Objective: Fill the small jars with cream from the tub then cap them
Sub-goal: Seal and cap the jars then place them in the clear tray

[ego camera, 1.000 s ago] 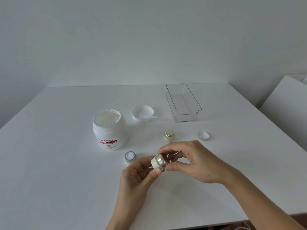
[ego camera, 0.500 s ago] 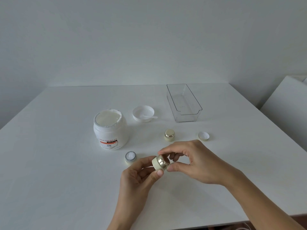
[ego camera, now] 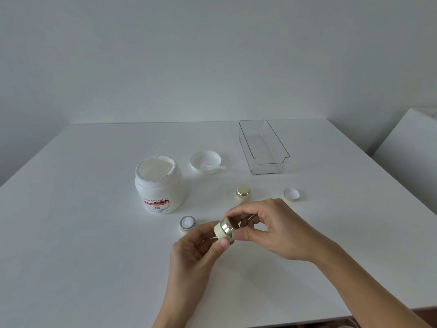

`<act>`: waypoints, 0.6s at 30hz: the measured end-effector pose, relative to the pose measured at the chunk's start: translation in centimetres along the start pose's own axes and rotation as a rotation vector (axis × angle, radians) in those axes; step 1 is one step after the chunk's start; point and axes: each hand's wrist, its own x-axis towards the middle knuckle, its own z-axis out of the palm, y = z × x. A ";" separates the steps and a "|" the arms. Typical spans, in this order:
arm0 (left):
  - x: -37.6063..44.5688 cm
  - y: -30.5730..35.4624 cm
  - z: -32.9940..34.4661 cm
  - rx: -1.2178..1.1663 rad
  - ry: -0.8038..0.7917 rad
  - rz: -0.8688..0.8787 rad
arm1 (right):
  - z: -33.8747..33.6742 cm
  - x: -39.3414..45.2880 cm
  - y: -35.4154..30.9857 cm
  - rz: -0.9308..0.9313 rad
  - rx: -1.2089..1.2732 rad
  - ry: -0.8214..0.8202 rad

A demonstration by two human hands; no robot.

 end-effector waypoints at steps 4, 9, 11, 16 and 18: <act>0.0 0.0 -0.1 -0.030 -0.004 -0.025 | -0.1 -0.2 0.2 -0.015 -0.015 -0.003; 0.0 0.0 0.0 -0.025 0.001 -0.013 | 0.1 -0.2 0.2 -0.046 -0.052 0.009; 0.0 0.0 0.0 -0.007 -0.001 -0.002 | 0.2 -0.2 0.1 -0.035 -0.074 0.021; -0.1 -0.2 0.0 0.032 -0.012 0.011 | 0.4 -0.1 0.1 0.026 -0.057 0.047; -0.1 -0.2 0.1 0.035 -0.020 0.017 | 0.7 -0.1 0.1 0.059 -0.088 0.075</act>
